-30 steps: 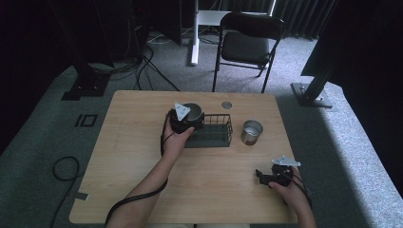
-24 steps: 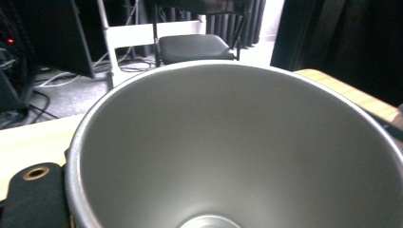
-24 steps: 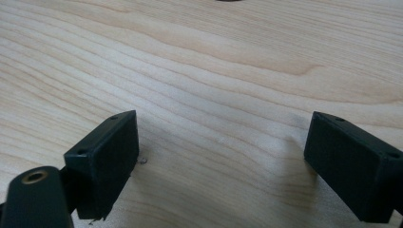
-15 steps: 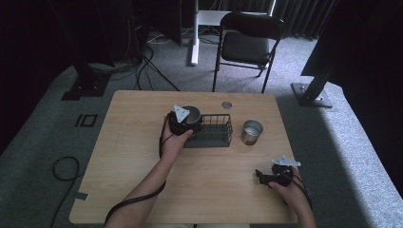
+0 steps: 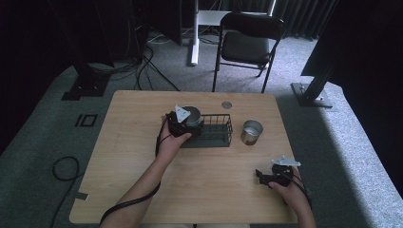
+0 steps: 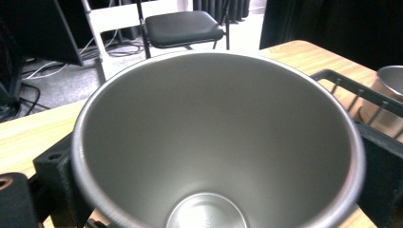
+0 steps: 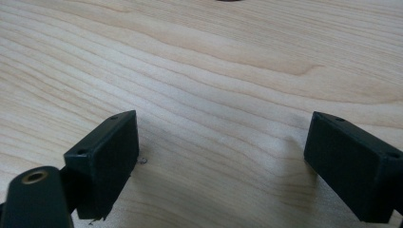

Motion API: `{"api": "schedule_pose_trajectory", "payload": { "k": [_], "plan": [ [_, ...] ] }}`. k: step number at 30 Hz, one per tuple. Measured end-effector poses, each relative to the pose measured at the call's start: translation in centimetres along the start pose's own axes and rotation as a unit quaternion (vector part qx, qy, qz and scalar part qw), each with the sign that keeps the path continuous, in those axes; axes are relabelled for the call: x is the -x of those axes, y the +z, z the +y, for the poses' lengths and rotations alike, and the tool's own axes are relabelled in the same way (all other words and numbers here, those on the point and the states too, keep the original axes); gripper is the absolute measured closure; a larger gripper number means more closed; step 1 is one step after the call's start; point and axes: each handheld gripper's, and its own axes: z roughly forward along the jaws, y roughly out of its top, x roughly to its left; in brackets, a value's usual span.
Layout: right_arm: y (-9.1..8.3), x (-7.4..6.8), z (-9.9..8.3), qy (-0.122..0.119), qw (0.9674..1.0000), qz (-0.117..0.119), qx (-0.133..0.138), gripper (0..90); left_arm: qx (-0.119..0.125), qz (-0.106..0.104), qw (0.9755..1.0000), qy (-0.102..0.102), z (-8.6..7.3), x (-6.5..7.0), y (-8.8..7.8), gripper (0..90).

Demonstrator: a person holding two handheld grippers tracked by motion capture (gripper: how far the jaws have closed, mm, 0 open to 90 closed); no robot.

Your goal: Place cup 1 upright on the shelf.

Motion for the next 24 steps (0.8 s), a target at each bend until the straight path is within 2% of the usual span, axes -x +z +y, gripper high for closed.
{"api": "schedule_pose_trajectory", "payload": {
  "k": [9,15,24],
  "plan": [
    [0.0,0.0,0.0,0.0,1.0,0.0,0.0,10.9,0.002,-0.003,1.0,-0.009,-0.3,-0.8,-1.1,3.3],
    [0.0,0.0,0.0,0.0,1.0,0.0,0.0,10.9,0.006,-0.005,0.9999,-0.008,-0.1,-1.1,-2.3,3.3],
    [0.0,0.0,0.0,0.0,1.0,0.0,0.0,10.9,0.005,-0.01,0.9999,-0.01,-0.8,-1.7,-3.7,3.3]
  ]
}}
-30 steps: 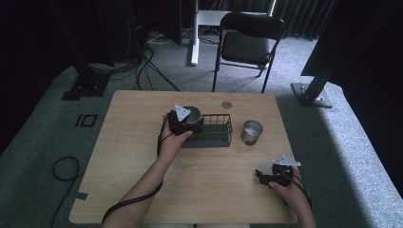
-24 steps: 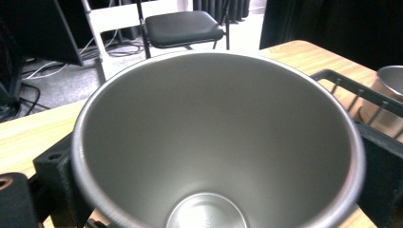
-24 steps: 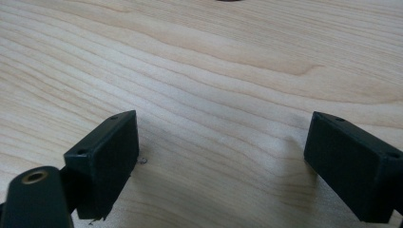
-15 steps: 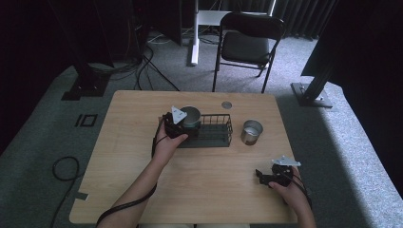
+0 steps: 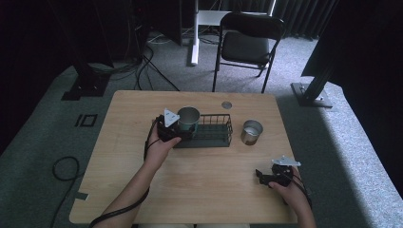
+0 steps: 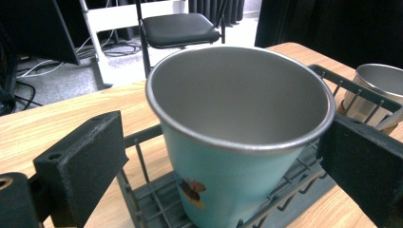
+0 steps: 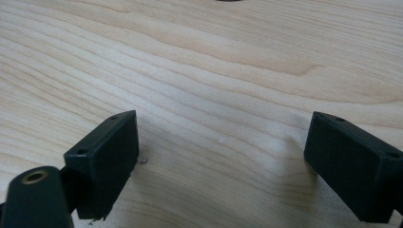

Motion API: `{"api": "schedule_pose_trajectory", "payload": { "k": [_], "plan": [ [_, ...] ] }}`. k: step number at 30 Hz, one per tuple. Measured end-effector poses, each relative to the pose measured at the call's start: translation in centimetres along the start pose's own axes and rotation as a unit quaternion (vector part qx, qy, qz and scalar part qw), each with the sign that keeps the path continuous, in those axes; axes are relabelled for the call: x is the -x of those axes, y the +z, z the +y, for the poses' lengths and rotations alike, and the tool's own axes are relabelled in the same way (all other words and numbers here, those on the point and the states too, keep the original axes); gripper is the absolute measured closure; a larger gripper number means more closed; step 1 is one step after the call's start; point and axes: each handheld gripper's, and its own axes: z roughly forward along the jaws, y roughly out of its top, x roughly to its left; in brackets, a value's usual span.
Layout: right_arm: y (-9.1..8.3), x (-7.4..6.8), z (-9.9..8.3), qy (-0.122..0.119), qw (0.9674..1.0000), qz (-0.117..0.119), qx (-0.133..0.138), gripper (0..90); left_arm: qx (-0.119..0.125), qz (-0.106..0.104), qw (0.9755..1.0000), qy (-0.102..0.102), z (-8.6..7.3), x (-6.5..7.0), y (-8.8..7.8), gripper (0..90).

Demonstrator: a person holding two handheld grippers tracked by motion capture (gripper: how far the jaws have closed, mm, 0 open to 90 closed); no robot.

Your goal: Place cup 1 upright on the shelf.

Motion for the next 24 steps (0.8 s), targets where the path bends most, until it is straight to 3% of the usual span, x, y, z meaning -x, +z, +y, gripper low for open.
{"api": "schedule_pose_trajectory", "payload": {
  "k": [18,24],
  "plan": [
    [0.0,0.0,0.0,0.0,1.0,0.0,0.0,10.9,0.001,-0.024,0.9997,0.001,-1.1,-0.8,-2.8,3.5],
    [0.0,0.0,0.0,0.0,1.0,0.0,0.0,10.9,-0.004,-0.019,0.9998,0.001,-2.0,-1.5,-3.7,3.5]
  ]
}}
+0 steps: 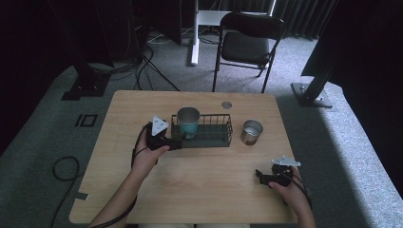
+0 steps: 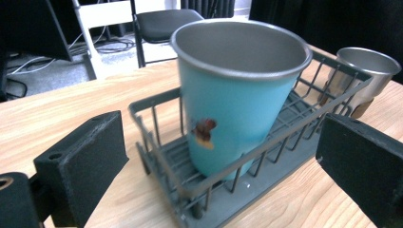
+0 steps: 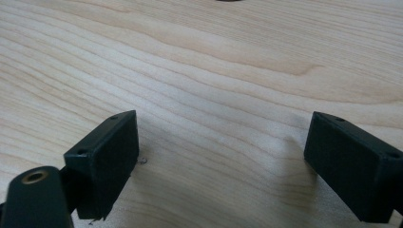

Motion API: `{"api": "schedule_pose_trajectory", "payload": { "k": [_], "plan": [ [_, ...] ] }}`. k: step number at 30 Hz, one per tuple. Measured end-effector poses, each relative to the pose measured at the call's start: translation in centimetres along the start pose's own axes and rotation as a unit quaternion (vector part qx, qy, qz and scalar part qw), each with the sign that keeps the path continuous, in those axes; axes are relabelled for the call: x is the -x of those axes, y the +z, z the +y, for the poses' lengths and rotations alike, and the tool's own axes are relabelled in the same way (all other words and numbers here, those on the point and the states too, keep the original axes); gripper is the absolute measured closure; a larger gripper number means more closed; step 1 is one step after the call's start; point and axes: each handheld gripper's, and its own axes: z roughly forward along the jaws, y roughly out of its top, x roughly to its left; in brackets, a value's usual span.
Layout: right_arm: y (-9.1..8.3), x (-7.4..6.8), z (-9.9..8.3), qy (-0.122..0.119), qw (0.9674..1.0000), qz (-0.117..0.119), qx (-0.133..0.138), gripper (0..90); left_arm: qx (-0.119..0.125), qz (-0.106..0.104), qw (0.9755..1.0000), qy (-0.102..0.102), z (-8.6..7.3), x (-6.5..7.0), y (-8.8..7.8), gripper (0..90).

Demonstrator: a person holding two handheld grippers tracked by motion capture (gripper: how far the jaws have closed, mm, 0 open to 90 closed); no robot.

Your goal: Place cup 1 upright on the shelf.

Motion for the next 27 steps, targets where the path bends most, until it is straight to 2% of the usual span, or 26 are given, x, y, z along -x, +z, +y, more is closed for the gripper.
{"api": "schedule_pose_trajectory", "payload": {
  "k": [8,11,23,27],
  "plan": [
    [0.0,0.0,0.0,0.0,1.0,0.0,0.0,10.9,-0.006,0.003,1.0,-0.002,-1.4,-0.8,-1.2,3.4],
    [0.0,0.0,0.0,0.0,1.0,0.0,0.0,10.9,-0.005,0.007,0.9999,-0.009,-1.9,-1.4,-2.0,3.5],
    [0.0,0.0,0.0,0.0,1.0,0.0,0.0,10.9,-0.013,0.016,0.9996,-0.017,-3.6,-3.2,-4.5,3.4],
    [0.0,0.0,0.0,0.0,1.0,0.0,0.0,10.9,-0.022,0.02,0.9995,-0.013,-4.3,-3.7,-4.9,3.4]
  ]
}}
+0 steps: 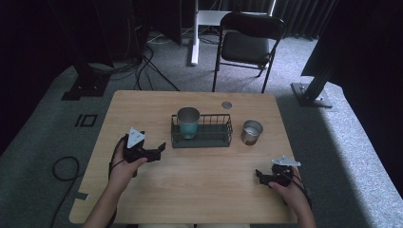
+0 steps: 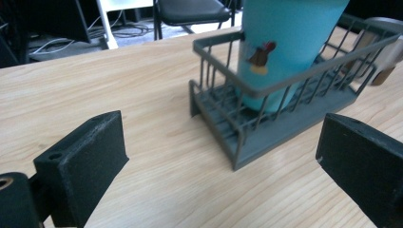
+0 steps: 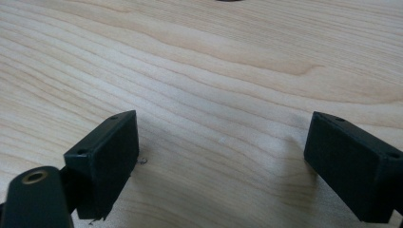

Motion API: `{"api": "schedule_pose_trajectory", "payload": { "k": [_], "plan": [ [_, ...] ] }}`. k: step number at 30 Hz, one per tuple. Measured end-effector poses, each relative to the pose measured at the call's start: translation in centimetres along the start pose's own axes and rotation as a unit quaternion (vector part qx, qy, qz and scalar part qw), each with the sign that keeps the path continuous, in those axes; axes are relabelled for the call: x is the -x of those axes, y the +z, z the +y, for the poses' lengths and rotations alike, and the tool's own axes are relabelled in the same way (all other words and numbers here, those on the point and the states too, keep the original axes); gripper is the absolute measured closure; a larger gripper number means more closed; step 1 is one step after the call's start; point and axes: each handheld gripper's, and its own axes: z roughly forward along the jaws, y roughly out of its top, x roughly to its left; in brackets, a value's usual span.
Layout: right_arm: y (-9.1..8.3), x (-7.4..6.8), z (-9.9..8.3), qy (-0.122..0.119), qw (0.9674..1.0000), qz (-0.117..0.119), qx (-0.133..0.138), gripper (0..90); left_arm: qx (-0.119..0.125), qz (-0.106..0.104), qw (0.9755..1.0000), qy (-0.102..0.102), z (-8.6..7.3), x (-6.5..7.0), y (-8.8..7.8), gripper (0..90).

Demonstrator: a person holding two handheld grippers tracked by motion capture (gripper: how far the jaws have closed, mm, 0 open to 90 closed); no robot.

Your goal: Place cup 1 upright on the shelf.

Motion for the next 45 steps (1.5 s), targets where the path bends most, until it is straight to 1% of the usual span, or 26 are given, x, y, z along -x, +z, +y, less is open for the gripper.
{"api": "schedule_pose_trajectory", "payload": {
  "k": [5,9,11,12,15,17,19,21,23,25,26,27,29,30,31,34,37,40,41,43,45],
  "plan": [
    [0.0,0.0,0.0,0.0,1.0,0.0,0.0,10.9,-0.017,-0.005,0.9998,0.001,-1.4,-0.7,-0.6,3.4],
    [0.0,0.0,0.0,0.0,1.0,0.0,0.0,10.9,-0.026,-0.005,0.9996,-0.008,-2.7,-1.4,-1.3,3.4],
    [0.0,0.0,0.0,-0.001,1.0,0.0,0.0,10.9,-0.027,0.003,0.9996,-0.012,-3.2,-1.6,-1.7,3.4],
    [0.0,0.0,0.0,0.0,1.0,0.0,0.0,10.9,-0.029,0.007,0.9995,-0.01,-3.5,-1.7,-1.8,3.4],
    [0.0,0.0,0.0,-0.001,1.0,0.0,0.0,10.9,-0.03,0.007,0.9992,-0.025,-4.3,-2.1,-2.3,3.4],
    [0.0,0.0,0.0,0.0,1.0,0.0,0.0,10.9,-0.033,0.014,0.9991,-0.023,-4.7,-2.3,-2.6,3.4],
    [0.0,0.0,0.0,0.0,1.0,0.0,0.0,10.9,-0.035,0.016,0.9989,-0.026,-5.1,-2.5,-2.9,3.4],
    [0.0,0.0,0.0,-0.001,1.0,0.0,0.0,10.9,-0.038,0.028,0.9987,-0.018,-5.5,-2.6,-3.1,3.4],
    [0.0,0.0,0.0,-0.001,1.0,0.0,0.0,10.9,-0.037,0.028,0.9986,-0.027,-5.9,-2.6,-3.3,3.4],
    [0.0,0.0,0.0,-0.001,1.0,0.0,0.0,10.9,-0.038,0.035,0.9983,-0.028,-6.3,-2.8,-3.4,3.4],
    [0.0,0.0,0.0,-0.001,1.0,0.0,0.0,10.9,-0.045,0.032,0.998,-0.03,-6.5,-2.9,-3.5,3.4],
    [0.0,0.0,0.0,-0.001,1.0,0.0,0.0,10.9,-0.053,0.033,0.9977,-0.027,-6.7,-3.0,-3.6,3.4],
    [0.0,0.0,0.0,-0.001,1.0,0.0,0.0,10.9,-0.057,0.039,0.9974,-0.022,-6.9,-3.3,-4.0,3.4],
    [0.0,0.0,0.0,-0.001,1.0,0.0,0.0,10.9,-0.059,0.039,0.9972,-0.025,-7.0,-3.5,-4.2,3.4],
    [0.0,0.0,0.0,-0.001,1.0,0.0,0.0,10.9,-0.062,0.039,0.997,-0.024,-7.1,-3.6,-4.3,3.4],
    [0.0,0.0,0.0,0.0,1.0,0.0,0.0,10.9,-0.08,0.041,0.9958,-0.016,-7.6,-4.1,-4.7,3.4],
    [0.0,0.0,0.0,-0.001,1.0,0.0,0.0,10.9,-0.093,0.038,0.9948,-0.014,-8.1,-4.4,-4.9,3.4],
    [0.0,0.0,0.0,-0.001,1.0,0.0,0.0,10.9,-0.099,0.042,0.9941,-0.014,-8.4,-4.5,-5.0,3.4],
    [0.0,0.0,0.0,0.0,1.0,0.0,0.0,10.9,-0.101,0.045,0.9937,-0.019,-8.5,-4.6,-5.0,3.4],
    [0.0,0.0,0.0,0.0,1.0,0.0,0.0,10.9,-0.104,0.047,0.9932,-0.021,-8.5,-4.7,-5.0,3.4],
    [0.0,0.0,0.0,0.0,1.0,0.0,0.0,10.9,-0.116,0.057,0.9913,-0.025,-8.8,-5.0,-5.3,3.4]
  ]
}}
